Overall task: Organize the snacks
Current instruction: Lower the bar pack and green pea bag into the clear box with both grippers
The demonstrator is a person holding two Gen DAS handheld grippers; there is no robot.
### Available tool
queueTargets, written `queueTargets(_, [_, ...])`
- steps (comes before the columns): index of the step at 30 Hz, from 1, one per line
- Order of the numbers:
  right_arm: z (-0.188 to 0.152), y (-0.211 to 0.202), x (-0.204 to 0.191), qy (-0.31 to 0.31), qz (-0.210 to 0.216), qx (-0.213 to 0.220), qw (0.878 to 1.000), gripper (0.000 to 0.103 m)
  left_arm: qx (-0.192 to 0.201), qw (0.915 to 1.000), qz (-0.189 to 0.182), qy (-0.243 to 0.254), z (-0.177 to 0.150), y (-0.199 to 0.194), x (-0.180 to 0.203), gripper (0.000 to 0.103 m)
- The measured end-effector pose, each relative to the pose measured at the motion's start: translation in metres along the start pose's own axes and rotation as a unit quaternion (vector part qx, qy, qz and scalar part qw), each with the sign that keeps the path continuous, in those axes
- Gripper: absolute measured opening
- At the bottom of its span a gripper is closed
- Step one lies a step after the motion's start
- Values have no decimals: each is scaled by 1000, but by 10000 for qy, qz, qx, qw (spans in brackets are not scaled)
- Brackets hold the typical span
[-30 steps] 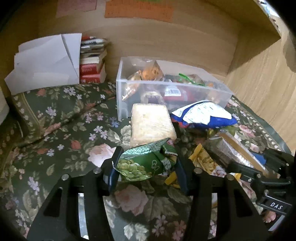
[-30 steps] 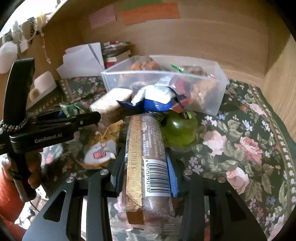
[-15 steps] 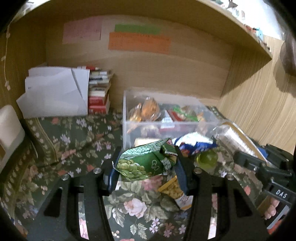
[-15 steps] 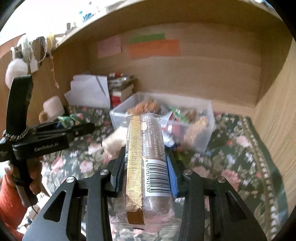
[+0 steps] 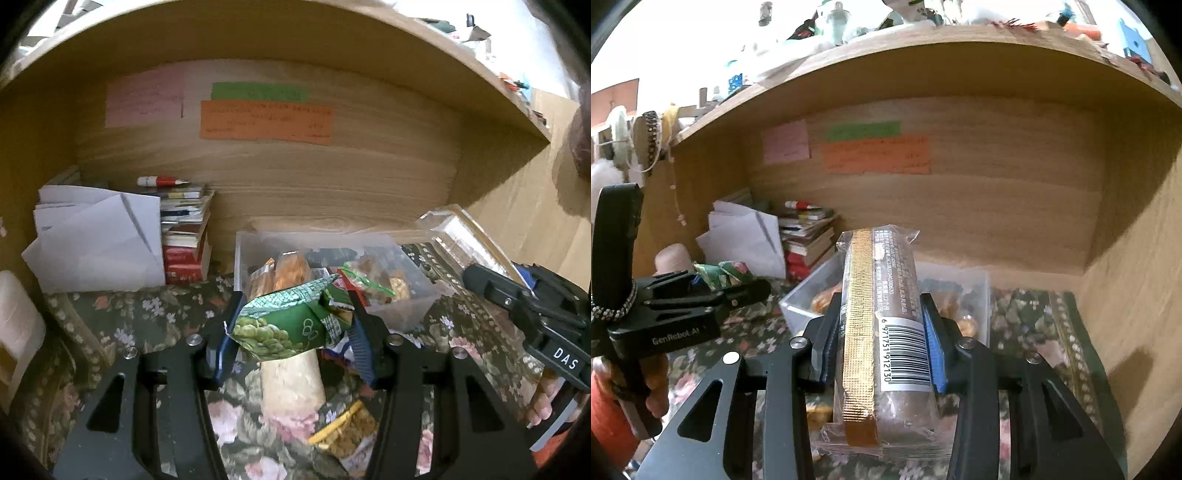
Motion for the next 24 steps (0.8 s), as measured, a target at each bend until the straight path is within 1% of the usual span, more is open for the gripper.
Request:
queueTargets(5, [7,26,1,-81,0,-113,9999,36,-163,9998,88,79,5,28,-3,53])
queueTargets(9, [7,52,2,-79,107,-321,9994,36,-325,9994,104,102,4,48,-7,53])
queueTargets(13, [8,74,4,-141,117,-480,9987,36,-472,9986,156,177,5,67,-10,53])
queueTargets(18, [5,105,11,-163,71,-818,9965,36,-605,9975,252,278,3,86,-15,53])
queueTargets(24, [-3,133,14,-217,52,-1135,9933,36,-733,9967,251,246,2,105,-21,53])
Point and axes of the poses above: each gripper's, at about its wrist camera, not at the fingertips, and y roughly the way its jaws point, x to its right, z to its top, the point moved 10 cm from there along y, roughly the way its jaws point, and after that the axes turned 4 degrees about -z, right-handed, at the moved point
